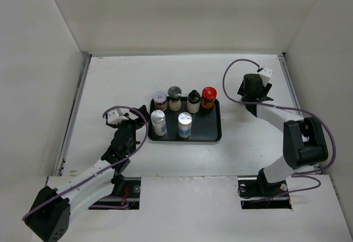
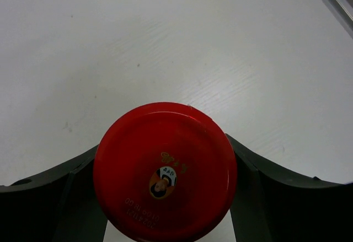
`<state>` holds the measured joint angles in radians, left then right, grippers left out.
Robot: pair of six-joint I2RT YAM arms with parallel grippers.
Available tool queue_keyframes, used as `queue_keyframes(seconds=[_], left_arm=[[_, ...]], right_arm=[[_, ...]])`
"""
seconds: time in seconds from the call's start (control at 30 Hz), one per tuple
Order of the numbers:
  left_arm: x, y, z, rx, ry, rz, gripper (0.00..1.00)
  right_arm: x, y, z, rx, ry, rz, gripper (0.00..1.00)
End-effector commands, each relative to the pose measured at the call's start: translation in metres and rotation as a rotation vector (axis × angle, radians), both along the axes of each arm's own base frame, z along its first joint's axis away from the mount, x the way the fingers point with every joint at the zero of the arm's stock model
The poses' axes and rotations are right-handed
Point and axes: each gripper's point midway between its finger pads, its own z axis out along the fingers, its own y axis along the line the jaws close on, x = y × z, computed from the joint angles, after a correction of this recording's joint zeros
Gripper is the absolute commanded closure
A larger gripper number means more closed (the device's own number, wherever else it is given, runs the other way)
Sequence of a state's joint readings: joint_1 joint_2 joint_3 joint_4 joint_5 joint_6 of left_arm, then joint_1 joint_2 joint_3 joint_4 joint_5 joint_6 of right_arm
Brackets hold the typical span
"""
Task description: Organize the condiment bottles
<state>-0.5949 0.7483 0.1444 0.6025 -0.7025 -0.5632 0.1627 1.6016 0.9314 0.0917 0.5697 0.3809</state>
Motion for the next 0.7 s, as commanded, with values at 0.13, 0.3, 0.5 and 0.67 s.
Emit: queue_keyframes(seconds=[0.13, 0.3, 0.5, 0.67], left_arm=[[0.001, -0.001, 0.012, -0.039, -0.044, -0.004, 0.00], [0.002, 0.001, 0.012, -0.043, -0.046, 0.008, 0.00], [0.005, 0.001, 0.019, -0.054, -0.052, 0.014, 0.00], [0.005, 0.007, 0.019, -0.044, -0.021, 0.043, 0.00]], right_arm=[[-0.050, 0.054, 0.103, 0.012, -0.320, 0.076, 0.46], [-0.108, 0.105, 0.101, 0.061, -0.321, 0.248, 0.47], [-0.143, 0.185, 0.105, 0.167, -0.326, 0.471, 0.47], [-0.135, 0.230, 0.099, 0.172, -0.356, 0.579, 0.47]])
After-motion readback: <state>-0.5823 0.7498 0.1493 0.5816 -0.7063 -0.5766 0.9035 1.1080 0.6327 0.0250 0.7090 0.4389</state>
